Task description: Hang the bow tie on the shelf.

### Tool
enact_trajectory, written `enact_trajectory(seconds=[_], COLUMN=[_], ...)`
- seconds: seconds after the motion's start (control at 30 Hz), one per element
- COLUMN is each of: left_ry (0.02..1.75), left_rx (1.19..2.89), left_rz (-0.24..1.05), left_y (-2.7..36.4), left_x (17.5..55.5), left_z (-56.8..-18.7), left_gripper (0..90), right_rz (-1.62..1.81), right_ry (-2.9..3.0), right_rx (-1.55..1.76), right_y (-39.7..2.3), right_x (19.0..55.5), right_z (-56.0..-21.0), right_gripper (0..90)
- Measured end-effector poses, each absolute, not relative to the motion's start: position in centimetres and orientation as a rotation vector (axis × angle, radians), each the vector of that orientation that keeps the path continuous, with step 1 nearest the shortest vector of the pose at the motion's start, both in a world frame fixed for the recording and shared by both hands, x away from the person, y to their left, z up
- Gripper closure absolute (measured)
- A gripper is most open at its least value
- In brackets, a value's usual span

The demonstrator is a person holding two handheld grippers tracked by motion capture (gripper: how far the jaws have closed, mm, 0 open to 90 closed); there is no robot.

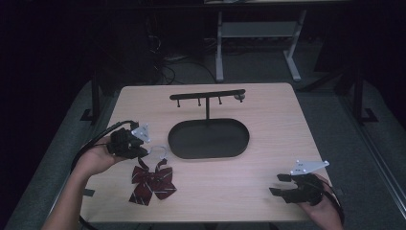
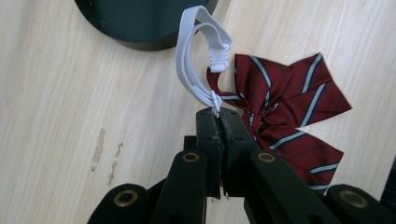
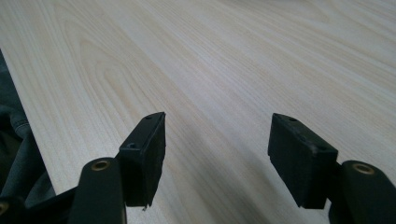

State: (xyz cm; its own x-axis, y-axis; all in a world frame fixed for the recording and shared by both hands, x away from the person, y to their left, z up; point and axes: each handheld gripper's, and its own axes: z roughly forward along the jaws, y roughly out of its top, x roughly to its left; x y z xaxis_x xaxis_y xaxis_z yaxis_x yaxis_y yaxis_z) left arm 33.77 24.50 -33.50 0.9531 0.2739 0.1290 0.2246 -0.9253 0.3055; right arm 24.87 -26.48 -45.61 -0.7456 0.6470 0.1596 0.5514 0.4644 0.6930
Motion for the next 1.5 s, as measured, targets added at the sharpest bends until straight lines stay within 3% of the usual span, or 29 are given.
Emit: enact_trajectory(seconds=[1.5], left_ry=[0.231], left_rx=[2.801], left_rz=[0.307], left_y=[23.0], left_x=[32.5], left_z=[-29.2], left_gripper=[88.1], right_rz=[1.163], right_ry=[2.578], right_rx=[1.086], right_y=[-26.9], right_x=[25.4], right_z=[-46.1], right_gripper=[36.3])
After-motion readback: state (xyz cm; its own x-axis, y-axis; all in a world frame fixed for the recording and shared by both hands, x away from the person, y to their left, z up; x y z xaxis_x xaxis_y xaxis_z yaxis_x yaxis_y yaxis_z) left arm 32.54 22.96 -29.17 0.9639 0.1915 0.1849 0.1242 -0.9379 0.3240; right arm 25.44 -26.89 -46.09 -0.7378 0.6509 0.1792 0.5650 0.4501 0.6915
